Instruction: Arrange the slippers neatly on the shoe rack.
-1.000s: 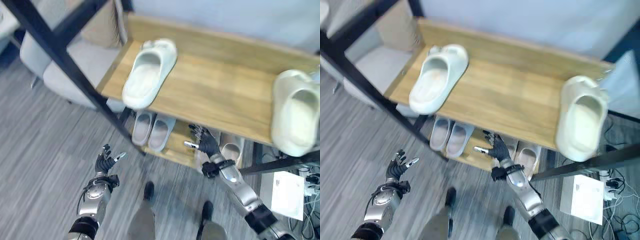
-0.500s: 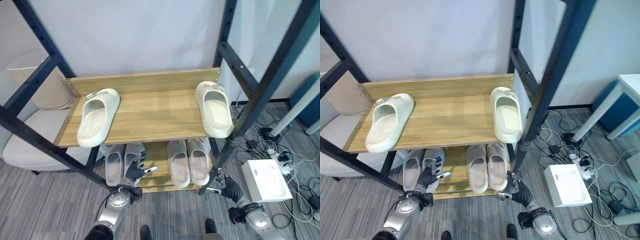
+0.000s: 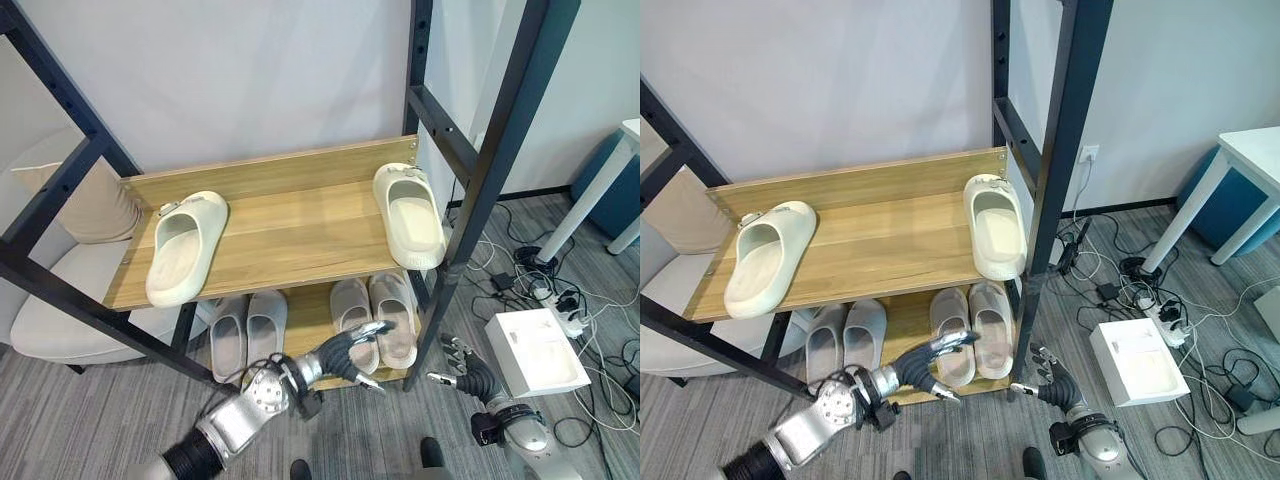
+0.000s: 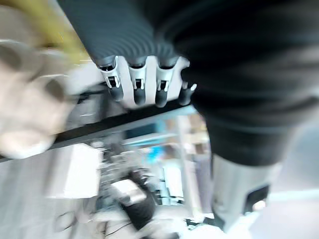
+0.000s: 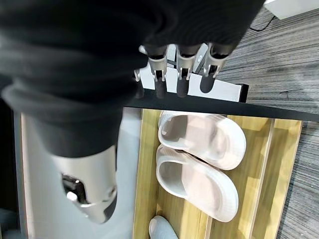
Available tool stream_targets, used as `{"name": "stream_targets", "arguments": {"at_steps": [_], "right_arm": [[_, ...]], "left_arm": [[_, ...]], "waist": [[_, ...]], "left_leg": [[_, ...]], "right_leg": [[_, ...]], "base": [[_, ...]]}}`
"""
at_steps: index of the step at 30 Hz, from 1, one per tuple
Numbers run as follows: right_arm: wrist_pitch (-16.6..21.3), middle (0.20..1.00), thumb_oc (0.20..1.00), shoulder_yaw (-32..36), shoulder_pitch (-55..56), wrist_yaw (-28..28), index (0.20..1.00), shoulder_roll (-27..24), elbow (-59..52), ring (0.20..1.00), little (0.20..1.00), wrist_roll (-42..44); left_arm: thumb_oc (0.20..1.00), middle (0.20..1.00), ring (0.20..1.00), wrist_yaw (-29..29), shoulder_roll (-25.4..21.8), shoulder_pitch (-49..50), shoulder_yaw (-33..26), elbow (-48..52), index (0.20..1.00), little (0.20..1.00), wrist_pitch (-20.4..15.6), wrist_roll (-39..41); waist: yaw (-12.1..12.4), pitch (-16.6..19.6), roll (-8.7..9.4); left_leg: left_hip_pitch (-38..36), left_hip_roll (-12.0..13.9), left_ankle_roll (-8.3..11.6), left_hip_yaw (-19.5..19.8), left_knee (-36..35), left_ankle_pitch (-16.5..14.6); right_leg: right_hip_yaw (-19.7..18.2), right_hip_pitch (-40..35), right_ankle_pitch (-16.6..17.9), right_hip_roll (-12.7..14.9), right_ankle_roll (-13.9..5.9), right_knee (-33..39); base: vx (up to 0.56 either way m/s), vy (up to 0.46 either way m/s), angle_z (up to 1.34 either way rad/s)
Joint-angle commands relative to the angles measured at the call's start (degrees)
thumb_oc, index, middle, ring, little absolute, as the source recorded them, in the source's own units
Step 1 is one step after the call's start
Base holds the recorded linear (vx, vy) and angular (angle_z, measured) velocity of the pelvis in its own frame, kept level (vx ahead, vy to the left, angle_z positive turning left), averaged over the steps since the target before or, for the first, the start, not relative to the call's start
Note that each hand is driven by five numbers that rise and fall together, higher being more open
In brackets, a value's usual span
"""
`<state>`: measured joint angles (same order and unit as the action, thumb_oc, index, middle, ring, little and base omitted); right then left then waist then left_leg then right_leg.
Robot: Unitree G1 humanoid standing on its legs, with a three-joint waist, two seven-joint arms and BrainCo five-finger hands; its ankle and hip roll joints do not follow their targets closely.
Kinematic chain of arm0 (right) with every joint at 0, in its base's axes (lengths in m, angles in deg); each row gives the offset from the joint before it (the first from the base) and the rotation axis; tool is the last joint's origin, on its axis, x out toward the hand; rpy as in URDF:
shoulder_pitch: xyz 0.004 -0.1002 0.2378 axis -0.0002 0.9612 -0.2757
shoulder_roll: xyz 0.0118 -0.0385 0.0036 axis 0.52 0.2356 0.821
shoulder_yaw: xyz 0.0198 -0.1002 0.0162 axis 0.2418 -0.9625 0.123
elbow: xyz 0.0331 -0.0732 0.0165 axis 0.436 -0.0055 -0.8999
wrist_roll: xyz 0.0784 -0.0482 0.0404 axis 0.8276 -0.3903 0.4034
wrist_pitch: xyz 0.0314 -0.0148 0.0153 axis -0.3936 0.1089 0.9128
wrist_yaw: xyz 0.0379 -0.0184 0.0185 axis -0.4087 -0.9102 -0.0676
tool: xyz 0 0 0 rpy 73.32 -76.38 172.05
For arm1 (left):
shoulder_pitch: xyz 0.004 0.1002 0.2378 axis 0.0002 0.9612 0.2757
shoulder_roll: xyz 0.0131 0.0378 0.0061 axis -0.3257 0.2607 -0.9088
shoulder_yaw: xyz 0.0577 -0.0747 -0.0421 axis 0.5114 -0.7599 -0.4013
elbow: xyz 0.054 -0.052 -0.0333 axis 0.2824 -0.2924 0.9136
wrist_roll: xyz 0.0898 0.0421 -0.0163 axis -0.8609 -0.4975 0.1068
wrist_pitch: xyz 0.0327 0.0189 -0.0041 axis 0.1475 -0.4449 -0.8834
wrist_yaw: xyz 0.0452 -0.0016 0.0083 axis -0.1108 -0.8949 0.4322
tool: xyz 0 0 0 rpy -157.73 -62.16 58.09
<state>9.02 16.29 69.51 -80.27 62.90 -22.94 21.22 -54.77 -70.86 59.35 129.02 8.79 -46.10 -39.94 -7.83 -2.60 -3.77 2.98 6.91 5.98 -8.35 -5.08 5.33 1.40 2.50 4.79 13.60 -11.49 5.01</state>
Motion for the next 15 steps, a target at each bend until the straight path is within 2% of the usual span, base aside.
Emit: {"name": "stream_targets", "arguments": {"at_steps": [1,4,7,8,9,10,13,14,15], "right_arm": [[2.5,1.000,1.000,1.8,-4.3,-0.2,1.000,-0.5,-1.4,1.000,1.000,1.6],[2.5,1.000,1.000,1.8,-4.1,-0.2,1.000,-0.1,-1.4,1.000,1.000,1.2],[2.6,1.000,1.000,1.7,-3.4,-0.1,1.000,0.8,-0.9,1.000,1.000,0.5],[2.6,1.000,1.000,1.6,-3.2,-0.1,1.000,1.2,0.0,1.000,1.000,0.4],[2.4,1.000,1.000,1.2,-3.0,0.3,1.000,2.0,2.2,1.000,1.000,-0.2],[2.5,1.000,1.000,1.0,-3.2,0.4,1.000,2.4,3.6,1.000,1.000,-0.3],[2.6,1.000,1.000,0.8,-3.5,0.7,1.000,2.7,5.2,1.000,1.000,-0.5],[2.8,1.000,1.000,0.5,-4.0,1.4,1.000,2.9,7.9,1.000,1.000,-1.0],[3.1,1.000,1.000,0.4,-3.9,1.3,1.000,2.8,8.5,1.000,1.000,-0.9]], "left_arm": [[1.000,1.000,1.000,1.2,-0.4,-5.4,-6.0,4.6,1.000,1.000,-3.3,10.7],[1.000,1.000,1.000,0.0,-0.3,-6.5,-9.1,8.1,1.000,1.000,-3.7,14.0],[1.000,1.000,1.000,-3.4,1.2,-7.6,-15.2,10.5,1.000,1.000,-5.5,16.8],[1.000,1.000,1.000,-5.2,2.0,-7.9,-18.1,11.0,1.000,1.000,-6.4,17.2],[1.000,1.000,1.000,-9.6,3.6,-8.7,-23.0,10.2,1.000,1.000,-8.5,16.1],[1.000,1.000,1.000,-12.3,3.9,-9.6,-25.1,9.0,1.000,1.000,-9.6,13.9],[1.000,1.000,1.000,-14.8,4.3,-10.5,-26.9,7.9,1.000,1.000,-10.3,11.5],[1.000,1.000,1.000,-23.3,3.0,-13.3,-31.9,4.7,1.000,1.000,-11.5,2.0],[1.000,1.000,1.000,-27.1,1.3,-15.2,-33.1,3.2,1.000,1.000,-11.5,-4.0]], "waist": [[0.8,-2.5,1.06],[0.9,-2.6,1.13],[1.5,-2.4,1.53],[1.8,-2.3,1.72],[2.2,-2.1,2.14],[2.4,-2.0,2.29],[2.5,-2.0,2.45],[2.8,-1.7,2.57],[2.8,-1.5,2.50]], "left_leg": [[-3.0,1.2,1.30,0.3,0.1,-5.1],[-3.0,1.0,1.35,0.5,0.1,-5.2],[-3.1,1.0,1.47,0.8,0.1,-5.2],[-3.2,1.0,1.55,0.9,0.1,-5.2],[-3.2,1.1,1.72,1.1,0.1,-5.1],[-3.3,1.2,1.81,1.1,0.1,-5.1],[-3.4,1.2,1.90,1.3,0.1,-5.1],[-3.7,1.3,2.02,1.3,0.1,-5.1],[-3.7,1.3,2.08,1.3,0.1,-5.2]], "right_leg": [[2.7,0.5,-0.2,1.9,-2.00,-0.9],[2.8,0.2,-0.3,1.9,-1.97,-0.7],[3.2,-0.3,-0.5,1.9,-1.87,-0.5],[3.4,-0.6,-0.6,1.9,-1.82,-0.5],[3.6,-1.0,-0.9,1.9,-1.63,-0.3],[3.7,-1.2,-1.0,1.8,-1.52,-0.3],[3.8,-1.5,-1.1,1.7,-1.41,-0.2],[4.0,-1.9,-1.3,1.5,-1.34,-0.1],[4.0,-2.0,-1.4,1.5,-1.34,-0.1]], "base": [[0.00,0.000,0.00],[0.00,-0.013,0.03],[0.02,-0.040,0.02],[0.04,-0.078,0.04],[0.05,-0.080,0.11],[0.03,-0.062,0.16],[0.04,-0.037,0.11],[0.06,-0.039,0.02],[0.07,-0.045,0.01]]}}
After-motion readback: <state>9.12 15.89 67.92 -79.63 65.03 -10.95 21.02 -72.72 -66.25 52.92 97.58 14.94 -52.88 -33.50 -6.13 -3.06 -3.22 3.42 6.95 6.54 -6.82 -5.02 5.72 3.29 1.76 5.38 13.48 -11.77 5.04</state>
